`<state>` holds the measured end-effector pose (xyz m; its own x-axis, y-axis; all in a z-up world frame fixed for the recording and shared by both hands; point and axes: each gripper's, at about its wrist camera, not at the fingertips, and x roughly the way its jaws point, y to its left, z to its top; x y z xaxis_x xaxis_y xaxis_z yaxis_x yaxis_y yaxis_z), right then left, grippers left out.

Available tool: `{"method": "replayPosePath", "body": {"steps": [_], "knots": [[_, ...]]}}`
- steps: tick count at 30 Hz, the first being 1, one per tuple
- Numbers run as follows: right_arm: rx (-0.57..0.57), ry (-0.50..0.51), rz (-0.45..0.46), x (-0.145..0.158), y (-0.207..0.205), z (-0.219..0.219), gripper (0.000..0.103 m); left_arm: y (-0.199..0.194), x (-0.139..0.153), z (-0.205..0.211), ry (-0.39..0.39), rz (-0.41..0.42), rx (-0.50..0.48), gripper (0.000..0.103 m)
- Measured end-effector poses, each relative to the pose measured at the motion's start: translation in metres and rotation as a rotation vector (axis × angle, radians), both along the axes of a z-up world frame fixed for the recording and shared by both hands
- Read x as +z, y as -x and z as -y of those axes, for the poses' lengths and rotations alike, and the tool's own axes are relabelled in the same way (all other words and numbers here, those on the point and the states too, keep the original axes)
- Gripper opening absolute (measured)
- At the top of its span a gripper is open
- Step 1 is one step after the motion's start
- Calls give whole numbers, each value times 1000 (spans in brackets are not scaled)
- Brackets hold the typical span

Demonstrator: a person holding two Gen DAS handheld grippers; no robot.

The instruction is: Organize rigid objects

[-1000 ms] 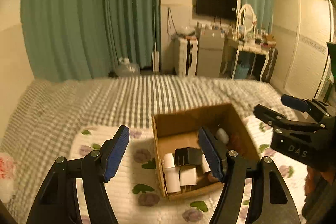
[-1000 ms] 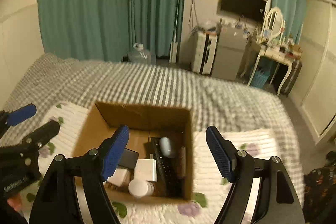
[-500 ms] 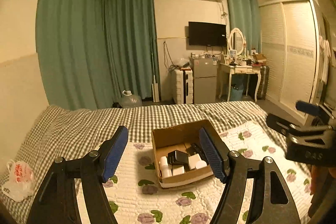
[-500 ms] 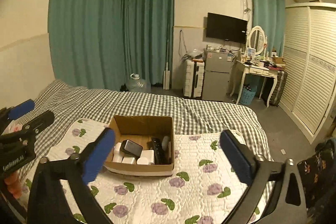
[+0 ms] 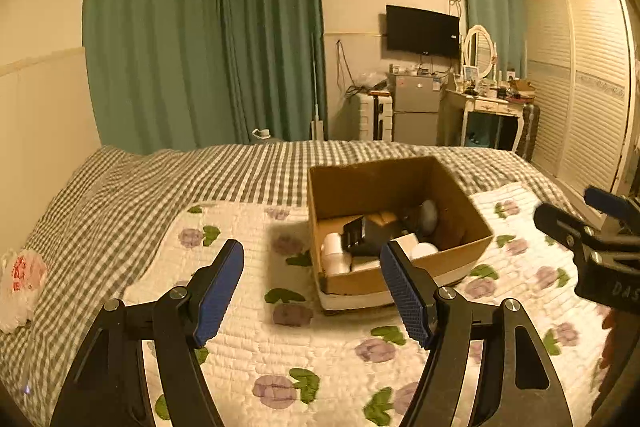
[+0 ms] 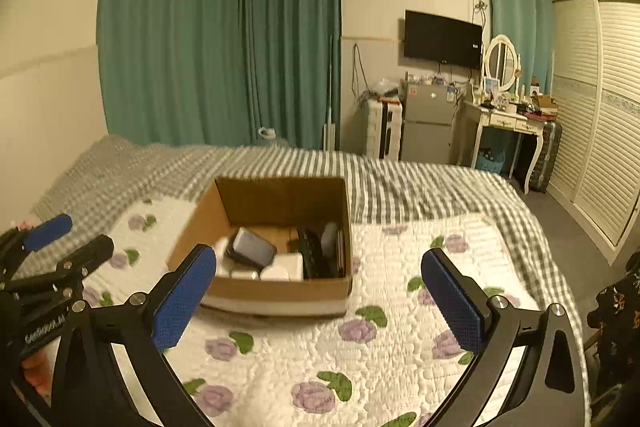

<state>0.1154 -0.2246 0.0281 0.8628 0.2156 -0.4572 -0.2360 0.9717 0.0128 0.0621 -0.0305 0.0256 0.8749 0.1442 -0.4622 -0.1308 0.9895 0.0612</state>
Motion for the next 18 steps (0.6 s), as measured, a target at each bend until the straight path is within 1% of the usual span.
{"method": "replayPosePath", "body": {"steps": [3, 6, 12, 18], "knots": [[-12, 23, -25, -20, -3, 0, 103, -5, -9, -4, 25, -7, 12, 74], [-15, 34, -48, -28, -6, -2, 103, -6, -14, -3, 15, -18, 8, 74], [-14, 28, -46, -24, -2, -3, 103, 0, -19, -2, 42, -31, -8, 74], [-9, 21, -23, -16, 3, -7, 103, 3, -17, 3, 35, -29, -20, 74]]}}
